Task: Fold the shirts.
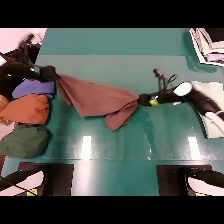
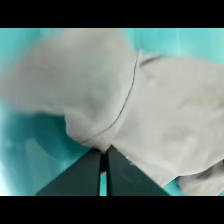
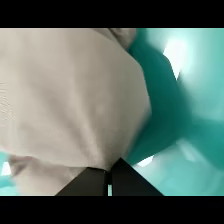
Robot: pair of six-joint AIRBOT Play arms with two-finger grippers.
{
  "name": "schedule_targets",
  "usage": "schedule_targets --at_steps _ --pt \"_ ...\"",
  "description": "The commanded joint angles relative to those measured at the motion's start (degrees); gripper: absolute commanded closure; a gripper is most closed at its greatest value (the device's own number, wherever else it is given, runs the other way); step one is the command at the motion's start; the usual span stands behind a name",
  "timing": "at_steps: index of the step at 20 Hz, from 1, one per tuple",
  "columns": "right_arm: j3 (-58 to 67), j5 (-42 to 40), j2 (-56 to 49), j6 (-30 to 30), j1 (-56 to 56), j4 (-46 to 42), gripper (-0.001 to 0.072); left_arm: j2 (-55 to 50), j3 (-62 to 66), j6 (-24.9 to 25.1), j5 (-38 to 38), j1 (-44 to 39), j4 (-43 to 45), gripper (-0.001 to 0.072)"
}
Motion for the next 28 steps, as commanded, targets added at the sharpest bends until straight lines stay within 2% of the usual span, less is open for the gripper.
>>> schedule_targets --at_steps 1,8,14,18,21,24,28 --pt "8.70 6.84 9.79 1.81 -4.87 -10.43 0.0697 6.91 8.37 0.02 -0.35 0.02 0.81 0.0680" --pt "25.57 18.75 27.85 1.99 -12.35 -11.89 0.0697 18.16 30.42 0.00 -2.91 0.02 -6.34 0.0680" --pt "32.20 26.03 32.83 6.86 -16.55 -11.74 0.0697 18.69 39.41 -1.22 -3.52 0.02 -7.23 0.0680" --pt "31.15 36.06 26.12 12.35 -14.64 -11.74 0.0697 14.38 32.76 -1.25 -6.01 0.02 -6.40 0.0681" --pt "24.00 37.66 17.77 12.63 -10.56 -11.80 0.0697 8.76 22.62 -1.18 -10.47 0.02 -6.40 0.0680" --pt "16.44 33.90 6.86 10.73 -8.55 -11.91 0.0697 1.53 10.64 -0.87 -10.29 0.02 -5.09 0.0679" --pt "16.31 21.79 -5.09 7.37 -8.68 -11.80 0.0696 -10.54 5.18 3.67 -1.81 0.02 -4.96 0.0679"
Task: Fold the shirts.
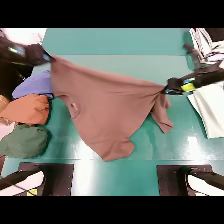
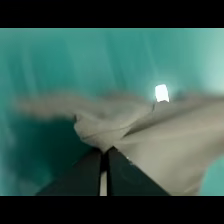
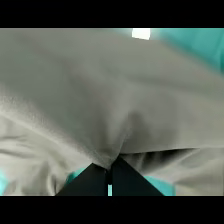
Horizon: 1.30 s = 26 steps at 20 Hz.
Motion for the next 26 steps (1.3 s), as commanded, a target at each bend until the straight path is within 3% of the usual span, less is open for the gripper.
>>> schedule_targets --at_steps 1,4,5,6,7,8,12,16,21,26 --pt "1.25 -8.28 -10.34 -2.27 0.42 0.24 0.0696 -9.62 -4.42 2.89 6.54 0.04 0.11 0.0679" --pt "9.66 -8.98 -15.72 -2.27 -0.81 0.35 0.0695 -13.20 -4.44 2.86 12.15 0.04 0.24 0.0678" --pt "12.15 -8.55 -16.76 -2.25 -1.77 0.70 0.0664 -13.25 -4.42 2.73 12.68 0.04 1.05 0.0677" --pt "14.21 -7.45 -17.31 -2.25 -2.71 0.98 0.0462 -13.07 -4.09 2.67 12.31 0.11 1.73 0.0575" --pt "15.78 -5.99 -17.27 -2.23 -3.69 0.94 0.0314 -13.07 -3.26 2.58 10.88 0.42 2.36 0.0285" --pt "16.85 -4.28 -16.68 -2.23 -4.63 0.94 0.0314 -13.07 -2.14 1.84 7.78 1.22 2.78 0.0092" --pt "10.49 -2.38 -8.13 -2.29 -7.87 0.85 0.0315 -10.62 -4.17 -0.87 -2.45 4.39 3.32 0.0088" --pt "-2.64 -4.35 3.13 -2.43 -8.68 0.90 0.0325 -0.20 -23.78 -3.48 0.28 2.01 4.66 0.0090" --pt "-12.24 -10.23 12.59 -2.40 -8.63 0.90 0.0325 12.74 -49.37 -8.57 4.50 -7.85 3.15 0.0089" --pt "-14.40 -10.86 15.08 -2.40 -8.63 0.92 0.0325 14.95 -58.93 -9.51 10.67 -14.99 -3.93 0.0088"
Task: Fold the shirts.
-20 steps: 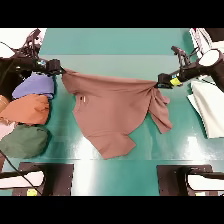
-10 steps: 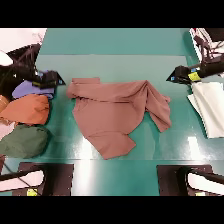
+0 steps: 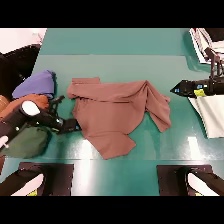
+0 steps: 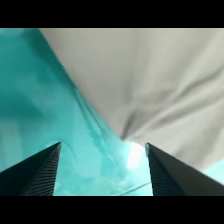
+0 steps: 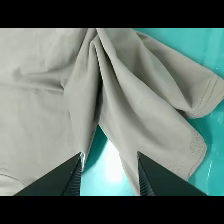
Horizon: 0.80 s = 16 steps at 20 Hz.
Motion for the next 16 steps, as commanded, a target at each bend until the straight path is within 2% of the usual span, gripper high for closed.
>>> schedule_targets --at_steps 1,5,7,8,9,10,14,16 --pt "-1.62 -1.07 1.75 0.04 -0.04 0.02 0.0324 1.79 -6.58 -1.09 6.32 -5.31 -5.07 0.0088" --pt "-1.62 -0.90 1.77 0.07 -0.04 0.11 0.0324 1.68 -6.95 -1.70 15.87 -12.09 -7.41 0.0088" --pt "-1.64 -0.42 1.77 0.07 -0.07 1.20 0.0324 1.68 -6.95 -3.17 17.81 -13.79 -7.65 0.0090" --pt "-1.64 -0.20 1.77 0.07 -0.11 1.40 0.0324 1.68 -6.95 -3.17 18.21 -14.08 -7.69 0.0241" --pt "-1.64 0.59 1.77 0.07 -0.11 1.33 0.0324 1.68 -6.95 -3.17 18.56 -14.05 -7.72 0.0486" --pt "-1.64 1.86 1.77 0.07 -0.11 0.72 0.0324 1.68 -6.88 -3.17 18.93 -14.05 -7.74 0.0686" --pt "-3.26 8.66 2.25 3.10 -0.48 -6.64 0.0324 1.75 -1.46 -2.91 15.47 -11.28 -4.59 0.0679" --pt "-9.68 8.07 4.85 4.81 -3.15 -6.45 0.0324 1.75 2.14 -2.89 12.96 -8.26 -2.36 0.0679"
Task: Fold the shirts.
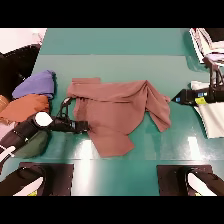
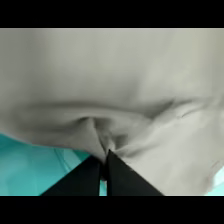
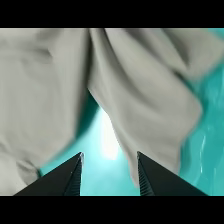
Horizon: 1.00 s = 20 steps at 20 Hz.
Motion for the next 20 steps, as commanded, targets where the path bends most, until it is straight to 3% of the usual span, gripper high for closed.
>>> schedule_targets --at_steps 1,5,8,16,17,20 --pt "-8.81 1.95 3.23 3.56 -3.69 -2.16 0.0324 0.04 5.49 0.31 -3.74 4.00 3.65 0.0679" --pt "-26.34 -0.79 7.06 3.80 -11.21 8.26 0.0320 0.04 8.17 1.92 -4.09 5.09 3.37 0.0679" --pt "-34.93 -8.79 7.56 3.78 -11.23 12.96 0.0322 0.04 8.17 1.92 -3.87 5.09 3.39 0.0679" --pt "-37.11 -24.68 0.13 4.85 -2.91 18.56 0.0329 0.04 8.17 1.92 -4.70 5.09 3.39 0.0679" --pt "-37.09 -26.45 -0.76 4.87 -1.79 19.19 0.0351 0.04 8.17 1.92 -4.72 5.09 3.41 0.0678" --pt "-37.11 -28.46 -1.77 4.87 0.28 19.41 0.0529 0.04 8.17 1.92 -4.79 5.09 3.41 0.0678"
